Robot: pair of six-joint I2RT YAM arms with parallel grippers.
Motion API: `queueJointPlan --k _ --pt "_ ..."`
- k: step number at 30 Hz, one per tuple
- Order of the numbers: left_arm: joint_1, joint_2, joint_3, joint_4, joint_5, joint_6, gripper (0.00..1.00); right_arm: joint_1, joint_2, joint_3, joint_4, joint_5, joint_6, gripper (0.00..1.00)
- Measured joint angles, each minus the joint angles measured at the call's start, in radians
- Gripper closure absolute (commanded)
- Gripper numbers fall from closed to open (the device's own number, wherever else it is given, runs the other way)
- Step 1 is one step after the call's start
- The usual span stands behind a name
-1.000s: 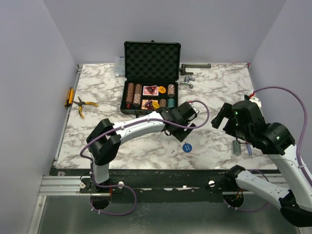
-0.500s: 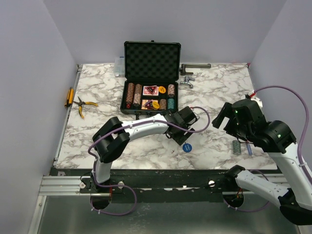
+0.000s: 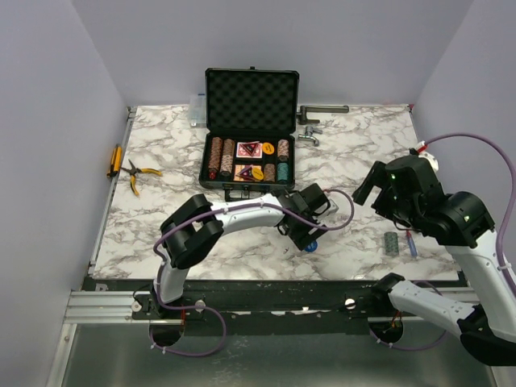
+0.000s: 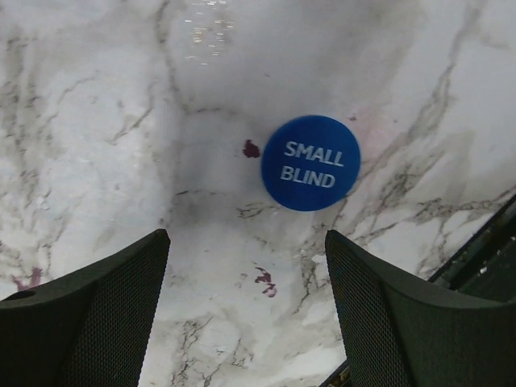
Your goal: Pack up texas hold em set
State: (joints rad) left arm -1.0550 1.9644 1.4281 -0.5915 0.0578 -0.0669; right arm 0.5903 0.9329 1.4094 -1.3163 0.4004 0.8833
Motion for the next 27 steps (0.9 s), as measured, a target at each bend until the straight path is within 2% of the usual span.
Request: queueJointPlan --k 7,12,18,27 --pt "-0.034 -0.001 -0.003 0.001 0.079 0.074 0.22 0.0 0.0 0.013 -0.047 0.0 0.01 0.0" --pt "-0.059 0.013 0.048 -0.016 0.087 0.105 0.22 0.0 -0.035 0.013 -0.069 -0.001 0.018 0.0" --pt "-0.102 0.117 0.16 -0.032 0.068 0.119 0.22 0.0 -0.071 0.013 -0.079 -0.001 0.037 0.0" --pt "-0.107 0.172 0.196 -0.055 -0.024 0.131 0.23 0.0 -0.047 0.013 -0.079 -0.005 0.063 0.0"
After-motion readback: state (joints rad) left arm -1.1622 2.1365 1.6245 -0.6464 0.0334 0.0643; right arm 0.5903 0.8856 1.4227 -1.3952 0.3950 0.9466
